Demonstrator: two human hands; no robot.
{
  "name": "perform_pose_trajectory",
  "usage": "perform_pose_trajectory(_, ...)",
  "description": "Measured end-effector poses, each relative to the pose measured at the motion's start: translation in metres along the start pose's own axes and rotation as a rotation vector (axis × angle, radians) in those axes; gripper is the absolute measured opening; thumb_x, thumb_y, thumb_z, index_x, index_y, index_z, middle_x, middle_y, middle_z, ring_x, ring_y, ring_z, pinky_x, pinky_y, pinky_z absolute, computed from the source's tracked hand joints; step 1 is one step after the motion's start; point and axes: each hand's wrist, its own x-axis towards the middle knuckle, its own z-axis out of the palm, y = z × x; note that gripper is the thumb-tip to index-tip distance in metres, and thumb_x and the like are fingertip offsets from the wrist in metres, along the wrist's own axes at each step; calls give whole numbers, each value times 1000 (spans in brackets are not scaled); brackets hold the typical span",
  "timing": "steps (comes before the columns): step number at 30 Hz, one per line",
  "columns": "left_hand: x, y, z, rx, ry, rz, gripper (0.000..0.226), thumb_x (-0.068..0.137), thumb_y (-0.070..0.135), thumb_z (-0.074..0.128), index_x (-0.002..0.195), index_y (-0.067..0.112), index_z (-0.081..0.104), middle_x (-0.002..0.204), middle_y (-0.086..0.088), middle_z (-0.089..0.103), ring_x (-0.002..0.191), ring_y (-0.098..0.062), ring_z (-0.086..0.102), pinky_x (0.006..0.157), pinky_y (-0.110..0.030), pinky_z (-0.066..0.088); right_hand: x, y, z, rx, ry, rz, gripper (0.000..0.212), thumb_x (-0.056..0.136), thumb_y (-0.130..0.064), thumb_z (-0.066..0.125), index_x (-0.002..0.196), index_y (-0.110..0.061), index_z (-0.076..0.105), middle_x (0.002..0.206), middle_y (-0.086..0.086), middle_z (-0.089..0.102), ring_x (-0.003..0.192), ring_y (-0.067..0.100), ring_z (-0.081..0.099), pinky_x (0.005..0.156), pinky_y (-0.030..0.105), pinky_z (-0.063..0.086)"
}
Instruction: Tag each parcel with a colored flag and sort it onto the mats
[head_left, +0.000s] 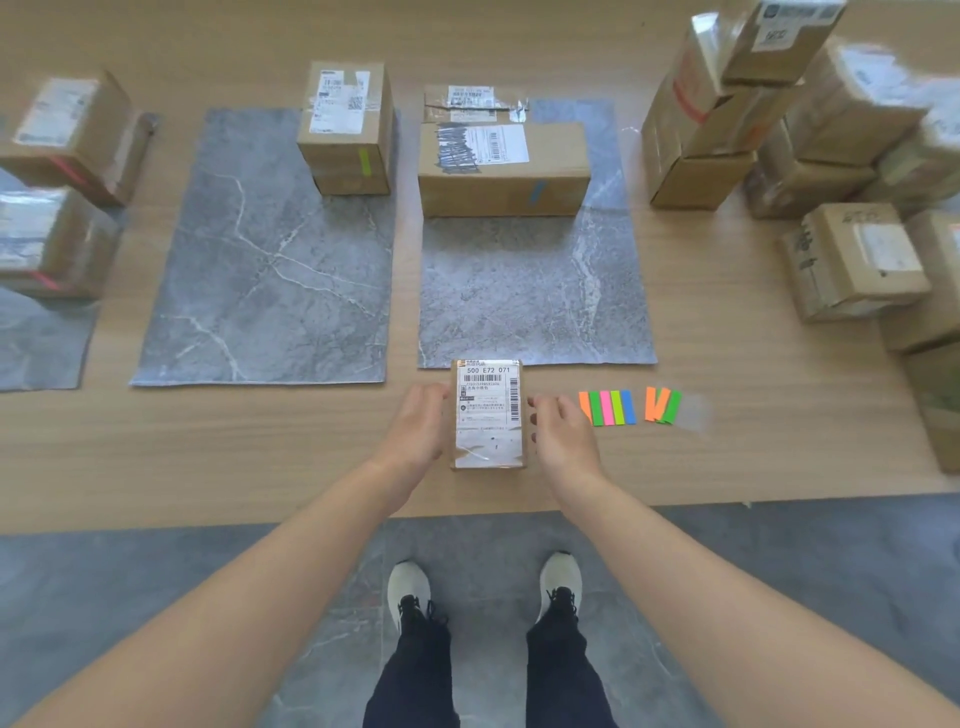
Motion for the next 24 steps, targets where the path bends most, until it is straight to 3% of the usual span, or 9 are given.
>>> perform_pose_trajectory(3, 2, 16, 4, -19, 147, 137, 25, 99, 41, 37, 111, 28, 54, 117, 6, 57, 107, -11, 55, 106, -42, 43, 10, 2, -14, 4, 37, -24, 32, 100, -29, 44, 110, -7, 65, 88, -4, 62, 91, 25, 62, 88, 43, 51)
perform_pose_trajectory(7, 1, 48, 19, -30, 178, 263, 31, 92, 47, 41, 113, 30, 57, 118, 7, 58, 119, -16, 53, 108, -41, 41, 21, 0, -41, 29, 71, -35, 25, 100, -28, 48, 106, -12, 65, 85, -5, 62, 79, 19, 58, 73, 34, 46)
perform_pose_trajectory(9, -1, 63, 32, -20, 145, 264, 30, 84, 55, 42, 103, 38, 58, 119, 7, 59, 120, -17, 54, 110, -43, 40, 27, 0, -58, 36, 81, -44, 23, 100, -27, 49, 105, -11, 64, 83, -5, 61, 73, 16, 55, 66, 30, 43)
perform_pose_trajectory(12, -2, 77, 59, -42, 94, 251, 30, 80, 54, 42, 98, 35, 59, 121, 3, 59, 121, -22, 55, 112, -46, 40, 35, -3, -82, 38, 108, -62, 19, 102, -24, 50, 104, -13, 65, 82, -8, 59, 71, 8, 53, 61, 23, 40)
perform_pose_trajectory(17, 8, 82, 108, -84, 40, 184, 33, 100, 38, 42, 123, 23, 60, 125, 1, 58, 122, -17, 56, 114, -43, 39, 54, -1, -117, 28, 109, -82, 19, 100, -21, 50, 106, -14, 67, 87, -9, 61, 77, 10, 56, 63, 23, 41)
perform_pose_trajectory(21, 15, 80, 140, -42, 15, 167, 36, 102, 37, 39, 127, 21, 60, 125, 0, 59, 121, -18, 57, 112, -42, 41, 72, 7, -135, -1, 112, -86, 17, 99, -20, 51, 105, -18, 67, 90, -10, 62, 81, 11, 58, 63, 22, 42)
perform_pose_trajectory(24, 23, 78, 157, -21, 13, 133, 34, 101, 35, 40, 123, 20, 62, 122, -3, 63, 116, -20, 59, 108, -41, 44, 83, 17, -145, -71, 78, -133, 17, 98, -15, 55, 108, -20, 68, 94, -9, 63, 79, 9, 58, 56, 10, 41)
